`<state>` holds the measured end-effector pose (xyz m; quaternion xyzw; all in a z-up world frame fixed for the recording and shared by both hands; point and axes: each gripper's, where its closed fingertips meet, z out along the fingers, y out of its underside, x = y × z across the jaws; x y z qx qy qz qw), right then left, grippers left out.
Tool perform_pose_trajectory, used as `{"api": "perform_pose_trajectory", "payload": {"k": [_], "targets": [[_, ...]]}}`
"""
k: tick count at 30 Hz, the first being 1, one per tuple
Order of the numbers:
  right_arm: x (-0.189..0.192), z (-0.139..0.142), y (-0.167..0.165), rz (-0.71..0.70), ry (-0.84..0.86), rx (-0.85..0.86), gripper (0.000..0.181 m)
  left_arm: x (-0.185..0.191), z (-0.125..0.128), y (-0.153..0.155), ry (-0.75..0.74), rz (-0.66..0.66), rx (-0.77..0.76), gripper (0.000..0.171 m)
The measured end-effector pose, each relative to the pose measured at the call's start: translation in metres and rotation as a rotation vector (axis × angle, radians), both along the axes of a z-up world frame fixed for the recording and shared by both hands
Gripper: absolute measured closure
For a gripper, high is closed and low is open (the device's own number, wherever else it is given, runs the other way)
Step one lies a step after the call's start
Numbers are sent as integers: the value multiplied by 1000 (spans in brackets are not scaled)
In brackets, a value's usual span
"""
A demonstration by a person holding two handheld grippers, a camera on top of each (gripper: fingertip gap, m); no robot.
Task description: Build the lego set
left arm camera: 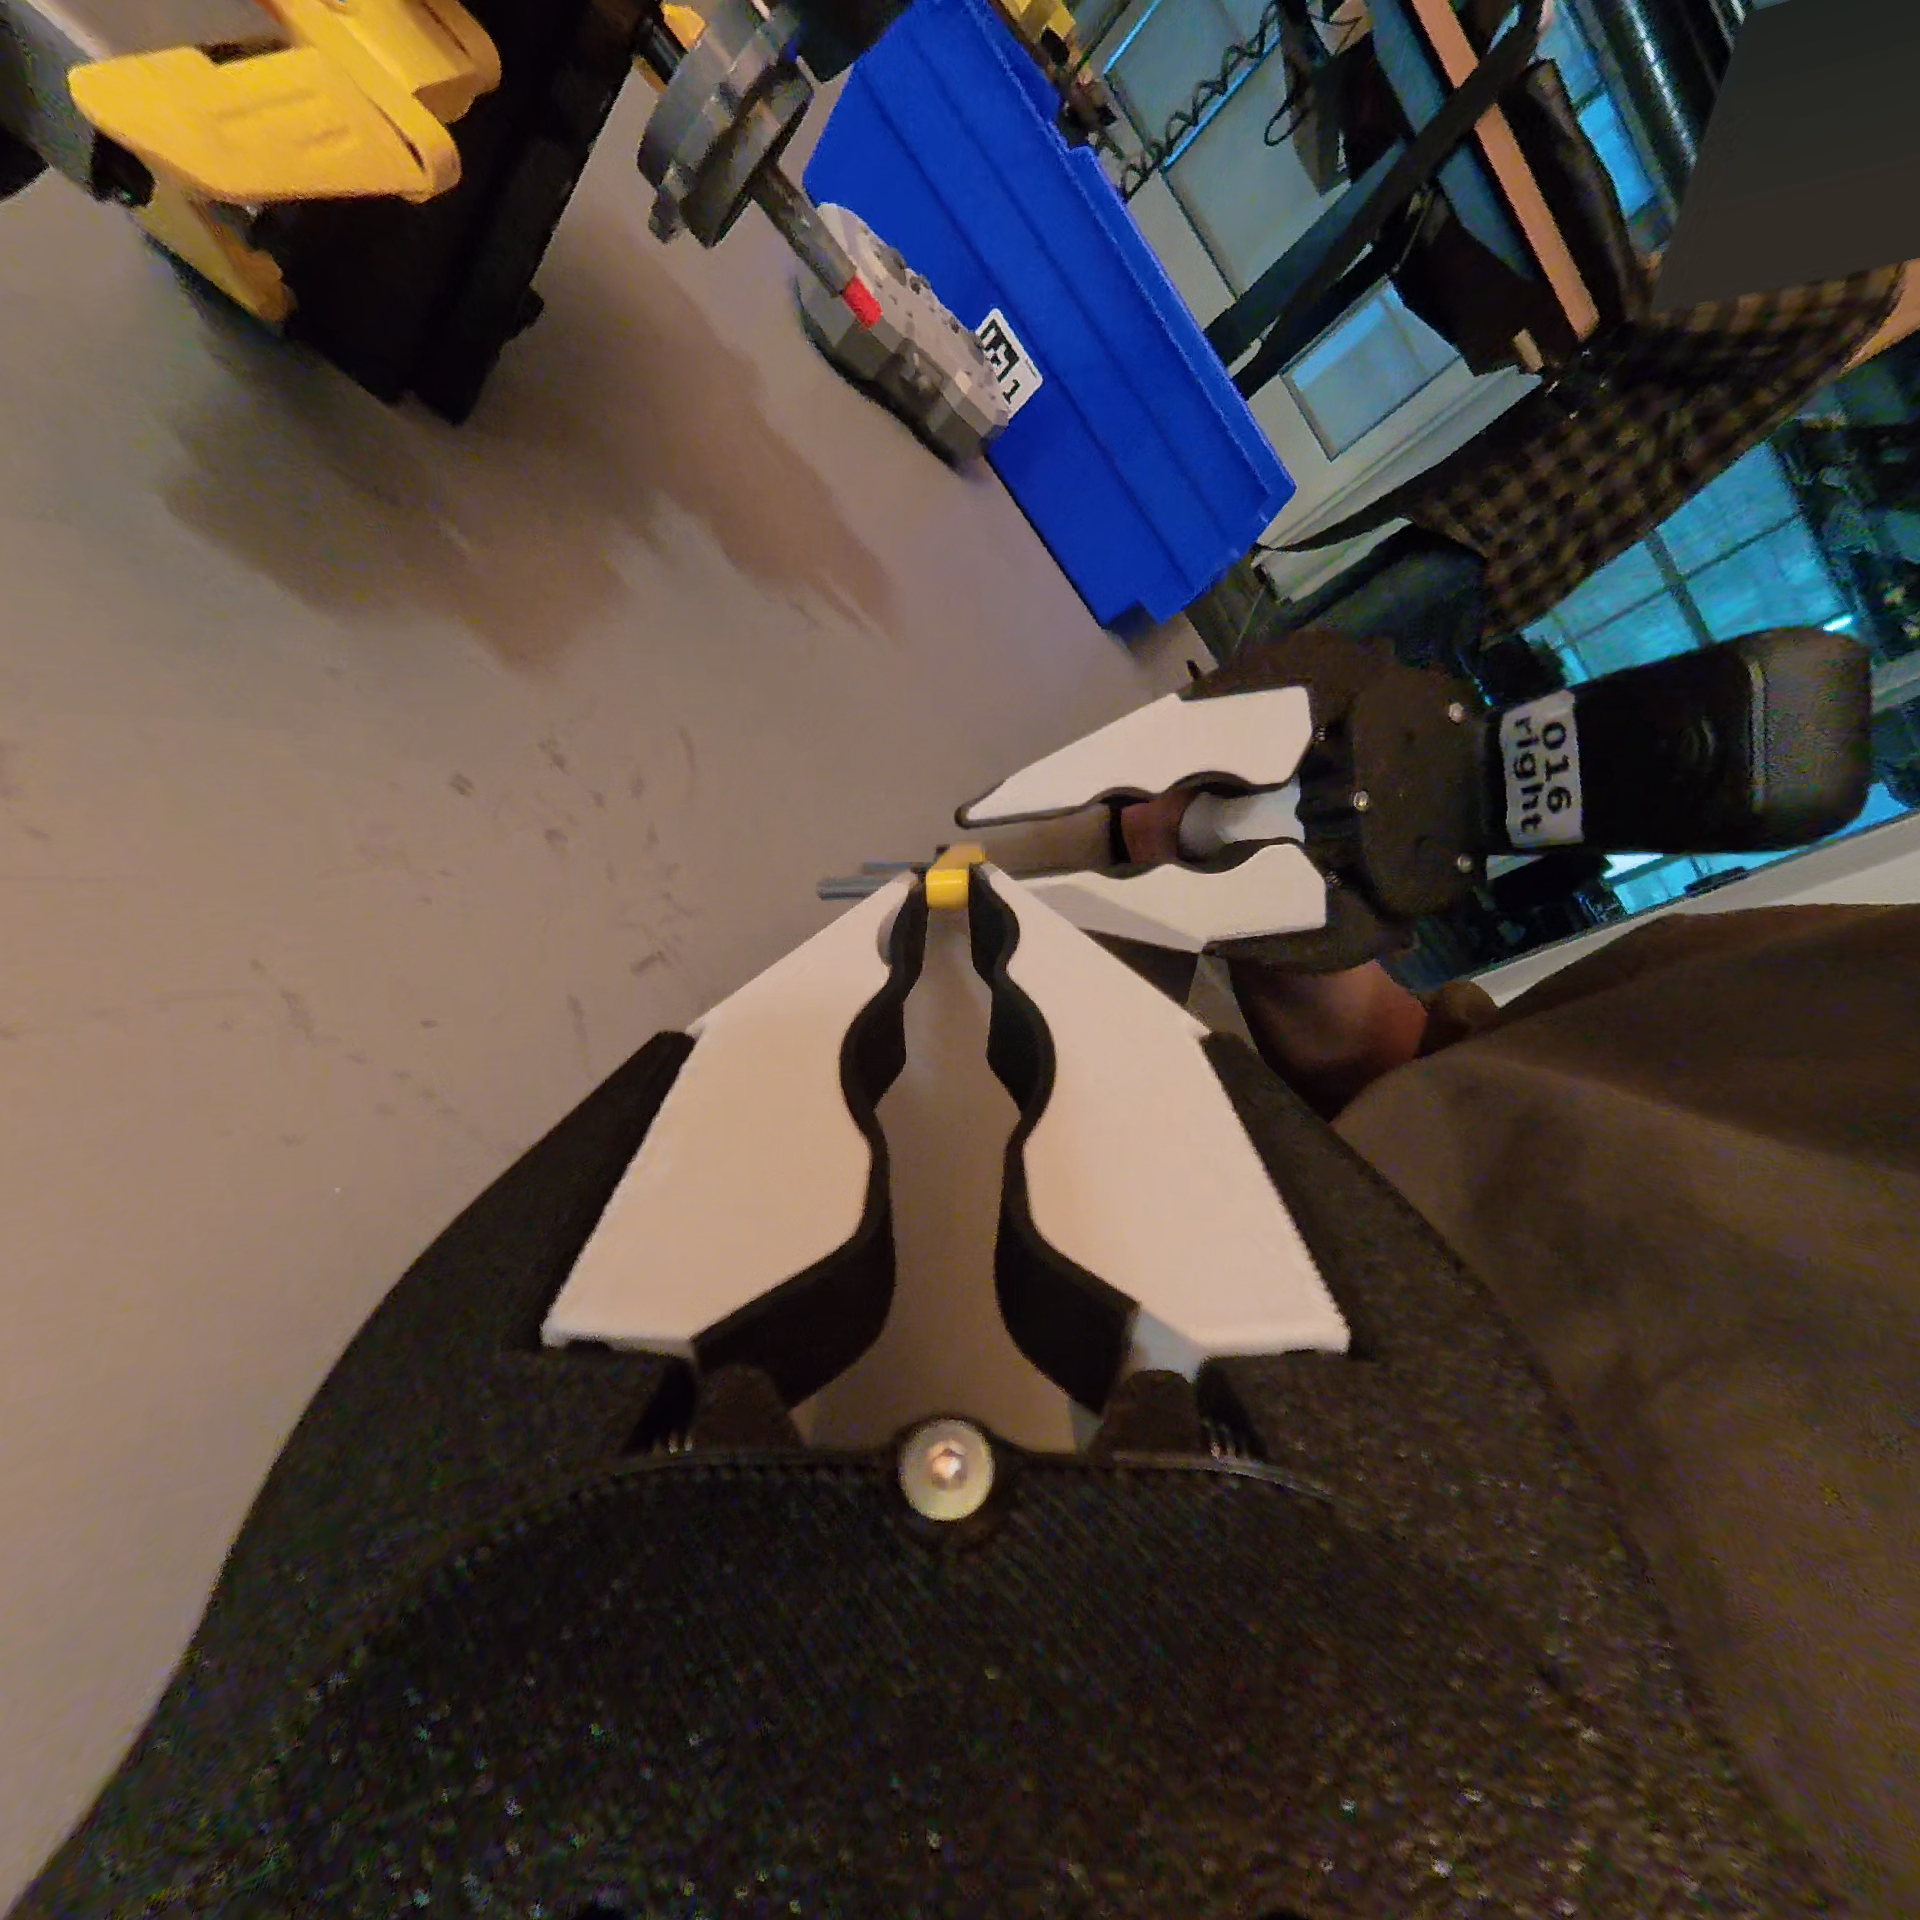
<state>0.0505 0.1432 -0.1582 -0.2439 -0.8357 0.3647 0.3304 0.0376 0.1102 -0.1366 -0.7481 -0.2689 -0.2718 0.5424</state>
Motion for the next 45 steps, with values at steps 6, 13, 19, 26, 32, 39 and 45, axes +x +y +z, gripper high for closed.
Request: {"api": "perform_pose_trajectory", "payload": {"k": [6, 13, 19, 26, 32, 39, 45], "targets": [[-3, -8, -1, 30, -24, 50, 173, 0, -10, -4, 81, 19, -97, 164], [-2, -20, 1, 45, -84, 96, 174, -1, -33, -7, 233, 20, -297, 159], [-1, -17, 0, 47, -73, 76, 171, -5, -32, -8, 342, 40, -323, 155], [-2, -8, 5, 30, -114, -47, 167, -2, -26, -8, 403, 27, -295, 149], [-5, 4, 15, 1, -176, -221, 170, -2, -16, -7, 484, 19, -287, 133], [-35, 24, 41, -147, -141, -370, 177, -36, -2, -16, 563, 77, -298, 127], [-50, 30, 51, -180, -110, -381, 176, -52, 5, -15, 568, 47, -267, 121]]}}
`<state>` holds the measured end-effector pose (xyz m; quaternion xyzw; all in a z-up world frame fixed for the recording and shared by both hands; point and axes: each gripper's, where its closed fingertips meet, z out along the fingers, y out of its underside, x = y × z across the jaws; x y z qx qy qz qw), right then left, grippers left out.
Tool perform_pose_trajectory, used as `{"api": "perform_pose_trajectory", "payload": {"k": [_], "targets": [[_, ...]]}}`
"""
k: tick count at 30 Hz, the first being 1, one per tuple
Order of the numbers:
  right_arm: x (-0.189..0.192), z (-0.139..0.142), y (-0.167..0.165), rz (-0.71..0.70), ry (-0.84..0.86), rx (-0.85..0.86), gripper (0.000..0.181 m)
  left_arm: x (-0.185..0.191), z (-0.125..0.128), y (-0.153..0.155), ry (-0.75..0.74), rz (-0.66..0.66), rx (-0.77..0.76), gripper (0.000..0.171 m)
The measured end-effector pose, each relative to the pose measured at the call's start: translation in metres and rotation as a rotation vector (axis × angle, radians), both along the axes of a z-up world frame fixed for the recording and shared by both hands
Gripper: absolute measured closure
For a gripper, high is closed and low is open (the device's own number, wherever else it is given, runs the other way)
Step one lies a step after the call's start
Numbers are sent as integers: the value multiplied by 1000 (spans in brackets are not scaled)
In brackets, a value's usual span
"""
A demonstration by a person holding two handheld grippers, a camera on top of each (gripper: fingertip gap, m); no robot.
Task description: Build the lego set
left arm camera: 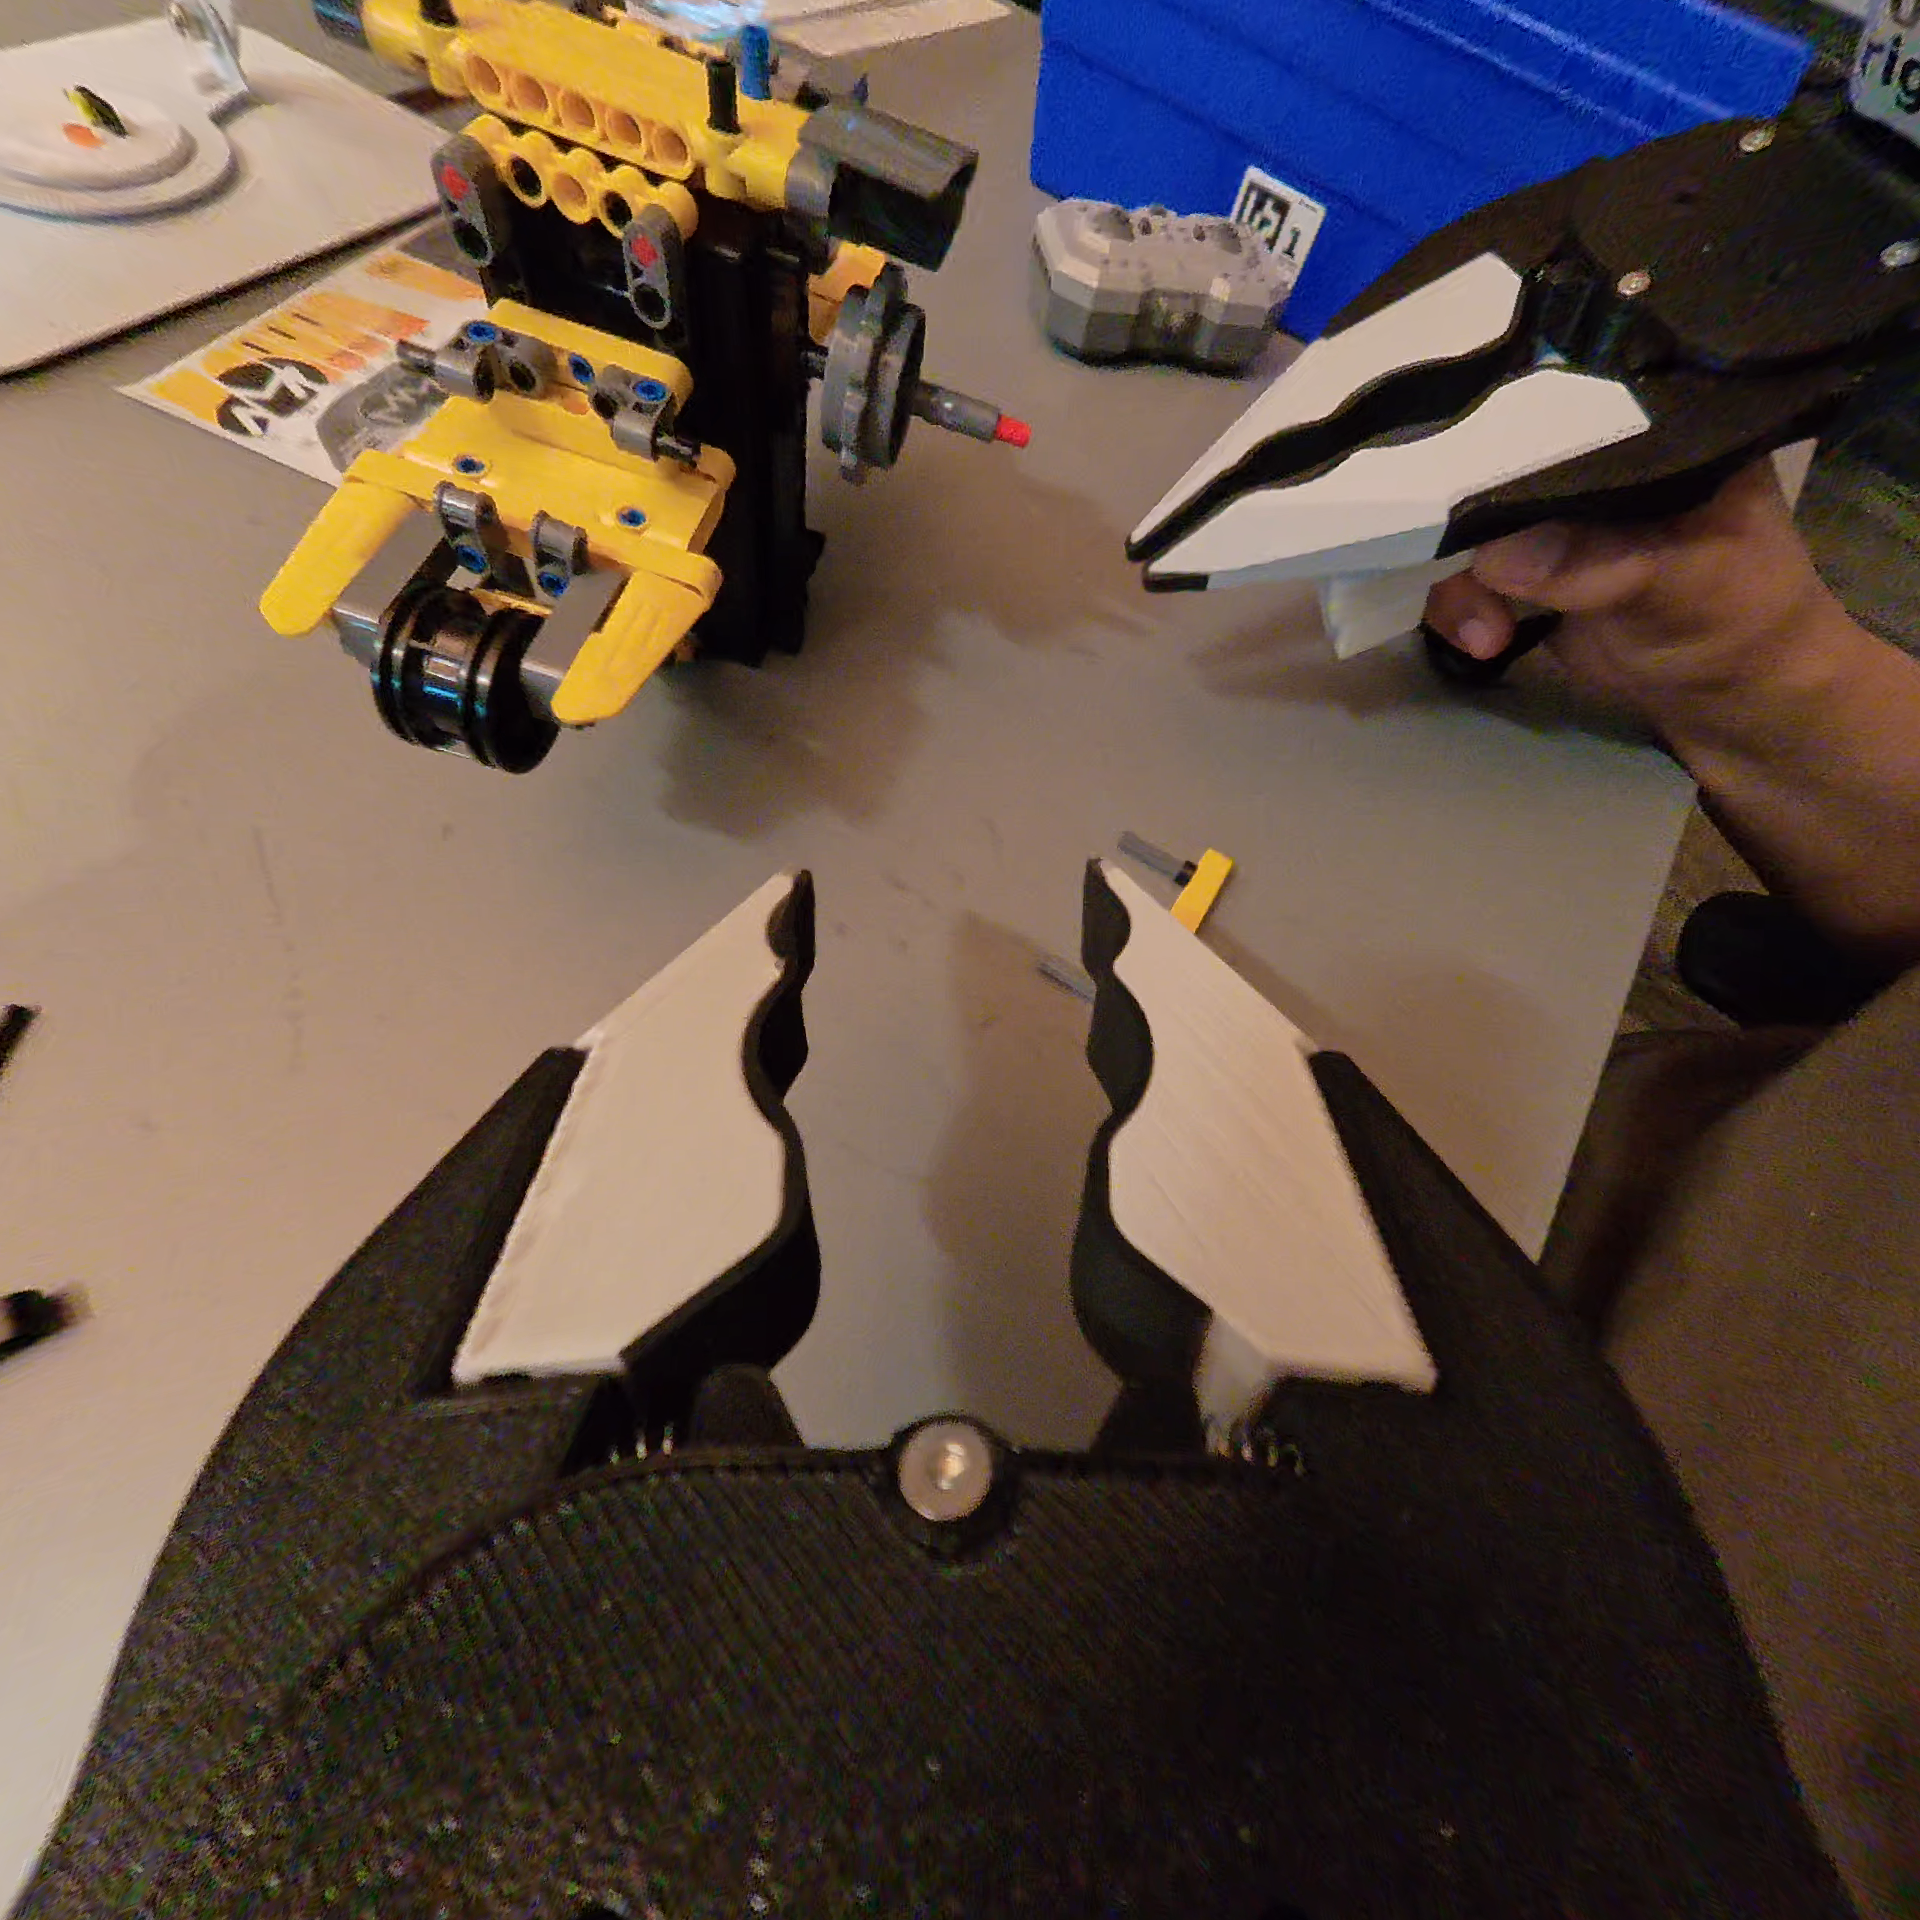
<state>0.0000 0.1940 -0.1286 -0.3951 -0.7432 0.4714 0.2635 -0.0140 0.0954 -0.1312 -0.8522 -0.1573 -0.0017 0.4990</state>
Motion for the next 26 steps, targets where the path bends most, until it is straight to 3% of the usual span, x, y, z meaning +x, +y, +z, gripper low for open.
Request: {"api": "perform_pose_trajectory", "payload": {"k": [3, 7, 11, 16, 26], "targets": [[-1, -12, 1, -12, -32, 14, 176, 2, -2, -1, -22, -8, -17, 118], [1, -8, 3, -34, -8, 12, 173, 8, 4, -2, -128, -41, 66, 116], [1, -12, 1, -22, -33, 10, 173, -19, -3, -13, -116, 90, 99, 114], [-1, -22, 0, -28, -66, 70, 170, -17, 7, -10, -164, 108, 257, 117], [-2, -20, 1, -5, -117, -34, 165, -16, 2, -7, -185, 97, 224, 120]]}}
